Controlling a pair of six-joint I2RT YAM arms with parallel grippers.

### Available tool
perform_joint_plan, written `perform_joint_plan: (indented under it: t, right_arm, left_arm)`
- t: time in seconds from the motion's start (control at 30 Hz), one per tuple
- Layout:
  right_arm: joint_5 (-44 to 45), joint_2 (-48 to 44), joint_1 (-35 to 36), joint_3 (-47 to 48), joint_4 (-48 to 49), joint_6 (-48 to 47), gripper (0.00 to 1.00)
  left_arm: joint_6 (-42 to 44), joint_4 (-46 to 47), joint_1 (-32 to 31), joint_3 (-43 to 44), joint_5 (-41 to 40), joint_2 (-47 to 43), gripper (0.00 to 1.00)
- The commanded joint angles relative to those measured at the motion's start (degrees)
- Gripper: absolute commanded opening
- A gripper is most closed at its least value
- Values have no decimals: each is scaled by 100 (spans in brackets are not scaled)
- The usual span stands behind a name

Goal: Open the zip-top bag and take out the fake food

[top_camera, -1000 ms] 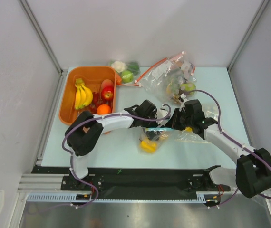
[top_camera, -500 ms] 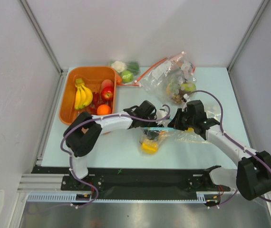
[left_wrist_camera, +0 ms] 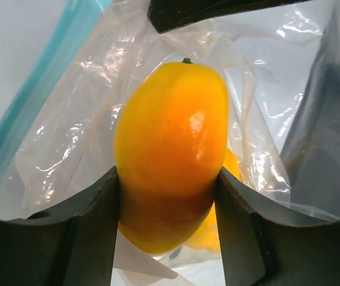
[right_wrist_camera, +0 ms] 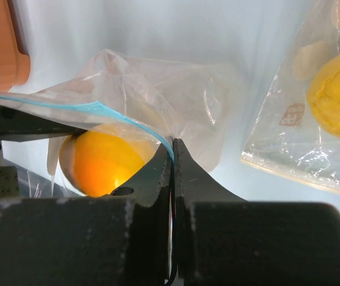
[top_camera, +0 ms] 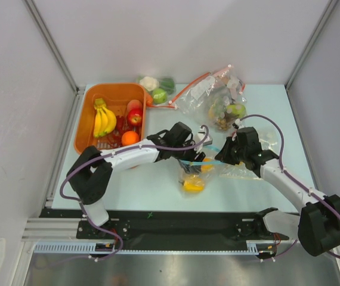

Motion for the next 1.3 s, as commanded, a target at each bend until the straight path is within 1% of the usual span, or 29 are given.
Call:
perform_joint_plan:
  t: [0.0,0.13,0.2,0.3,0.43,0.63,0.7,0.9,1.03,1.27]
  right_arm:
    - [452,-93,-82,14,-219,-72,0]
    - [444,-207,-82,-47,-263,-134,0]
    - [409,-330,-74,-109,-254,-143,0]
    - [260,-505,-21,-223,-219,-178,0]
    - [356,-612,119,-241,-315,-204,0]
    - [356,-717,137,-285,-342,-301,0]
    - [312,-709,146,-276,-342,-362,0]
    - [153,-568,155,-259,-272,-450,0]
    - [206,-612,120,-267,-333,-494,0]
    - [180,-770,-12,-311,-430,-538,0]
  left_arm:
    - [-284,64,70,158,398,-501,17]
    - [-390,161,114,263,196,-625,17]
    - [-407,143,149,386,90,-537,17]
    - [-434,117,167,798,-103,-336,17]
    - [-442,64,175,1177,-297,-159,17]
    - [-592,55,246,1345,-481,-80,17]
    - [-627,73,272,1345,-455,-106,17]
    - [-1074,573,316,1371,-219,-291,17]
    - [-1417,609,386,1521,-139,-308,18]
    - [-1681,653,562,1547,-157,-536,18]
